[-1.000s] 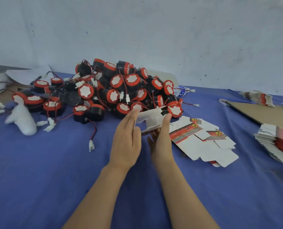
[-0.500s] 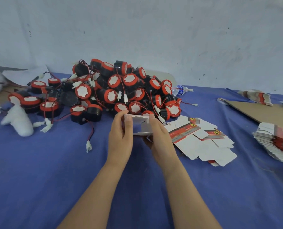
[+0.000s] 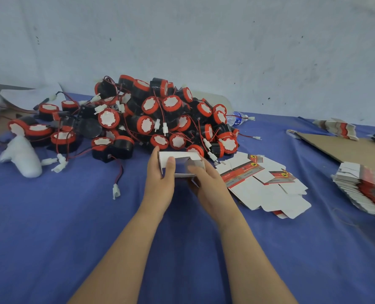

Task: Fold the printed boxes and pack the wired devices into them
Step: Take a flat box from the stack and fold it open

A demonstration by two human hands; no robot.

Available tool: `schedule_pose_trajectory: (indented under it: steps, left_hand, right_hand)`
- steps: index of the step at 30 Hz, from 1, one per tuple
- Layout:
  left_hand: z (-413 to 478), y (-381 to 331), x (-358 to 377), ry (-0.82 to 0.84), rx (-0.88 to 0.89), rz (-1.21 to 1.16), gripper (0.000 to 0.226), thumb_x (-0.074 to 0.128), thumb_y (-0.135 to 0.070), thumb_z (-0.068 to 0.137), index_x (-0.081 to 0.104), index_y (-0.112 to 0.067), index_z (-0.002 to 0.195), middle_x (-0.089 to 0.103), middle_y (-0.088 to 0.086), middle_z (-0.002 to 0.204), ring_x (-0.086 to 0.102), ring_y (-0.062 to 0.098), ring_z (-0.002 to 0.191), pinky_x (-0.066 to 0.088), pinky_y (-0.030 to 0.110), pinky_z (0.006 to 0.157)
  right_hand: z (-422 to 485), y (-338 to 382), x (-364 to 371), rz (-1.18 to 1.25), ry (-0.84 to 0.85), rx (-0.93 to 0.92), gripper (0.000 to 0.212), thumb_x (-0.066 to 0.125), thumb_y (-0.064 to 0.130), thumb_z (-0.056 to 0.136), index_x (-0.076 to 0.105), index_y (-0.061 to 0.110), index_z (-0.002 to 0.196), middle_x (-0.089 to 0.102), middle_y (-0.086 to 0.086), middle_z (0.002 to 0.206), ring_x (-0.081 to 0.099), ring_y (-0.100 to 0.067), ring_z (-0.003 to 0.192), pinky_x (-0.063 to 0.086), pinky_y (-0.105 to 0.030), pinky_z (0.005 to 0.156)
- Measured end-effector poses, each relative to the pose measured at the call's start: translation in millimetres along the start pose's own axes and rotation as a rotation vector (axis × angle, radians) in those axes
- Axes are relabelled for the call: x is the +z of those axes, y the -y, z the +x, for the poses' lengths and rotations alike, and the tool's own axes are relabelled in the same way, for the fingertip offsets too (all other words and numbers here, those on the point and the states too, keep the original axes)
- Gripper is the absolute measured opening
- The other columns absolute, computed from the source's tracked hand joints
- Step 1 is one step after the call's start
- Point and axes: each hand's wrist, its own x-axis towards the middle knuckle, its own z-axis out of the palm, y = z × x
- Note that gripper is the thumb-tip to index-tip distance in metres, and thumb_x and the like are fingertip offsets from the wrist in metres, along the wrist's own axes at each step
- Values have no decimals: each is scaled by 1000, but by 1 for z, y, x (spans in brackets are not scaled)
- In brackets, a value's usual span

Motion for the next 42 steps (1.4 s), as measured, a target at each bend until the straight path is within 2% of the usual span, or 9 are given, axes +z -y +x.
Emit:
schedule_pose_trajectory:
  steps: [4,7,11,14,20,28,31,38,42]
  left_hand:
    - [5,1,-5,4,-102,-279,37,46,-16,101,45,-34,134,52,-5,137,48,16,128,39,41,110]
    - [5,0,-6,-38,-76,-248,37,47,-10,99,50,-32,130,57,-4,130,55,17,121,45,45,105]
    - [4,-2,-7,-101,-43,-244,36,48,-10,98,52,-38,121,59,-5,126,56,16,117,47,47,102]
    - [4,-4,-11,-62,-28,-239,39,47,-10,99,52,-42,121,58,-6,128,55,15,120,45,45,104]
    - [-9,-14,-1,223,189,70,55,46,1,96,44,-39,133,46,-10,144,42,4,131,35,15,105]
    - [-3,-17,-8,470,-15,-164,43,46,-30,100,41,-42,140,42,-23,145,37,-4,134,32,27,113]
    - [-4,-9,-9,386,105,65,49,56,-23,96,38,-42,137,45,-21,139,45,-9,121,42,8,94]
    - [1,-8,-11,40,16,-76,41,45,-2,96,51,-33,121,61,-7,117,58,18,112,51,45,96]
    - [3,-11,-15,41,-38,-273,44,42,-4,97,57,-37,120,67,-10,115,63,14,109,58,36,84]
  right_hand:
    - [1,2,-1,75,-80,-1,21,55,30,96,71,25,109,70,0,102,65,-15,98,51,-32,93]
    - [2,4,3,72,-59,24,31,50,48,95,77,40,81,75,11,92,69,-3,90,54,-22,81]
    - [4,9,9,95,-43,89,36,46,48,96,76,28,96,71,3,107,66,-5,100,50,-22,90]
    - [0,8,3,51,44,33,19,56,33,93,70,40,105,65,11,117,60,-2,110,48,-22,97]
    - [-5,5,-7,-94,-144,35,26,63,11,90,60,22,114,66,-6,115,63,-23,106,55,-41,91]
    - [-8,12,-12,-122,-146,10,25,60,9,92,59,27,109,64,2,106,62,-16,93,55,-37,84]
    - [-12,15,-10,-168,-74,31,33,62,6,90,58,22,119,66,-7,117,65,-21,102,55,-38,91]
    - [-11,20,-5,56,169,-21,60,43,1,95,34,30,147,51,10,141,52,-12,127,44,-31,105]
    - [-16,20,-3,-85,340,-136,57,45,4,95,39,48,131,51,27,135,45,2,129,41,-19,104]
